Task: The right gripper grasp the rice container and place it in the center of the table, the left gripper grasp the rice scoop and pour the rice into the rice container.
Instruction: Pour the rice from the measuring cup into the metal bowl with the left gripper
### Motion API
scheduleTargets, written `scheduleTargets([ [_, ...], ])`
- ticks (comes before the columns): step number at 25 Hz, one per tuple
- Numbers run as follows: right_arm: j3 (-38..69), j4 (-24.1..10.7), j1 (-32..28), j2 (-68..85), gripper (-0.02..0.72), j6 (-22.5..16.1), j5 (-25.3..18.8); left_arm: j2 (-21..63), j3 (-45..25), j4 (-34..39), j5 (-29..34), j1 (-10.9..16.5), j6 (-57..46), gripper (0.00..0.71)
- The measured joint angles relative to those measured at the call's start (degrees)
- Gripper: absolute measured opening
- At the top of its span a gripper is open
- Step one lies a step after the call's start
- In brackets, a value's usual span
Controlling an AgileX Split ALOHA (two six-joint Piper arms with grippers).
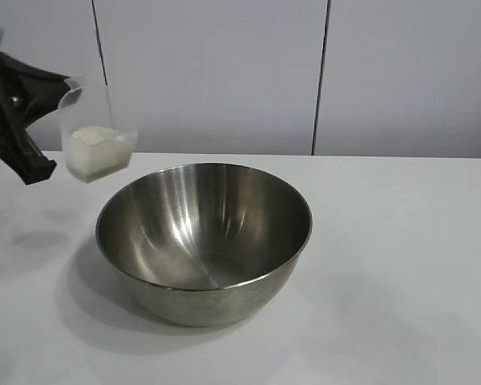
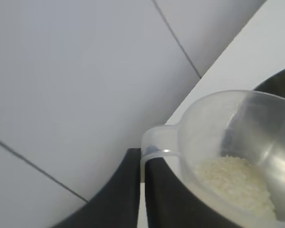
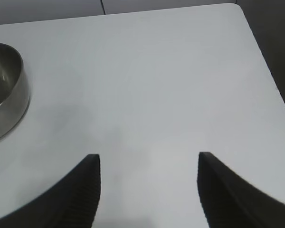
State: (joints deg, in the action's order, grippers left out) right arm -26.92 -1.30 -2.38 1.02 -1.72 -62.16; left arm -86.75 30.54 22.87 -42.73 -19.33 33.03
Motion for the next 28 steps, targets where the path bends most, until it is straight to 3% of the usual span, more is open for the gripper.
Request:
scheduleTargets([
  [4,0.0,0.0,0.0,0.0,0.408,0.0,0.0,0.8,2.57,-9.75,10.57,-10.83,26.02,0.013],
  [7,0.0,0.0,0.0,0.0,0.408,0.0,0.0,0.8,3.56,-19.5,13.13,-16.67,50.15,0.013],
  [10,0.0,0.0,0.0,0.0,0.408,0.0,0.0,0.8,3.71,-31.13,9.9,-20.33,74.74,0.012],
  [14,0.0,0.0,0.0,0.0,0.408,0.0,0.0,-1.1,3.74,-40.18,-1.67,-23.38,103.05,0.012],
  [18,0.0,0.06,0.0,0.0,0.408,0.0,0.04,-2.03,3.77,-40.49,-3.79,-24.32,110.39,0.012],
  [28,0.0,0.22,0.0,0.0,0.408,0.0,0.12,-3.17,3.81,-40.69,-5.1,-24.32,108.57,0.012],
])
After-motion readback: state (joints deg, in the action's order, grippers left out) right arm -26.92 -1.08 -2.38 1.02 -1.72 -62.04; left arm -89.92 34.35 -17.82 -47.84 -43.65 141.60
